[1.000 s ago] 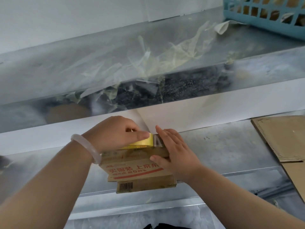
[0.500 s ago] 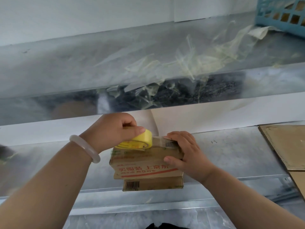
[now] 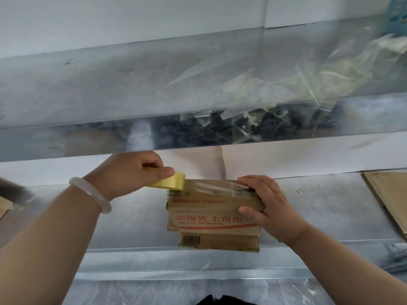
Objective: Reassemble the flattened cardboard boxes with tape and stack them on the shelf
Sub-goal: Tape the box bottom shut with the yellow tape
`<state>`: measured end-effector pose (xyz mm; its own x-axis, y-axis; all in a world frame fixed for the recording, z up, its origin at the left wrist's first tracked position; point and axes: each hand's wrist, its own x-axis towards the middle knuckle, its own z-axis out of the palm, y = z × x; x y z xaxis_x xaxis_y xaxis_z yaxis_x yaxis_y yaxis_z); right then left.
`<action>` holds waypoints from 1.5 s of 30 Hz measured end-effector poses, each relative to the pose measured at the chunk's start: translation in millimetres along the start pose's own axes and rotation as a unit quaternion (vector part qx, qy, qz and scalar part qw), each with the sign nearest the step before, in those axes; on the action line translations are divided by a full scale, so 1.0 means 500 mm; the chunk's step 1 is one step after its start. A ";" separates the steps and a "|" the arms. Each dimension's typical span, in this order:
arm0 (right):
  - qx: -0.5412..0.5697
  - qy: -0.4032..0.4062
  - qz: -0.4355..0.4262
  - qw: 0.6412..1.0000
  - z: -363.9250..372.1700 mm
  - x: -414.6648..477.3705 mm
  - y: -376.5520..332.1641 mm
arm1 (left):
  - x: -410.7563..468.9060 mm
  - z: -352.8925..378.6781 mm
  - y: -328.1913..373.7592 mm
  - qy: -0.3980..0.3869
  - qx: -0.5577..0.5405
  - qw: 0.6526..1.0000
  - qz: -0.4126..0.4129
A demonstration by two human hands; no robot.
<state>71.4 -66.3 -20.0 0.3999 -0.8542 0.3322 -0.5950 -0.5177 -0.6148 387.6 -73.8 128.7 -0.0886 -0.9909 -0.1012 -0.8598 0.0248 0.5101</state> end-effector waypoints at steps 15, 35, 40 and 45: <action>-0.051 -0.006 -0.043 0.998 -0.005 0.004 0.003 | 0.058 0.067 -0.088 -0.011 0.112 0.993 -0.037; -0.161 -0.039 -0.061 0.984 -0.023 0.006 -0.005 | 0.065 0.100 -0.138 -0.064 -0.011 0.997 -0.049; -0.195 -0.050 -0.059 0.978 -0.030 0.005 -0.014 | 0.068 0.104 -0.153 -0.102 -0.030 0.993 -0.050; -0.215 -0.055 -0.054 0.974 -0.032 0.005 -0.016 | 0.074 0.093 -0.141 -0.124 0.013 0.991 -0.039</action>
<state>66.0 -64.9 -2.7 0.5336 -0.7962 0.2851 -0.7735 -0.5958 -0.2161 421.7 -106.1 49.4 -0.1388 -0.9271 -0.3480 -0.8816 -0.0445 0.4699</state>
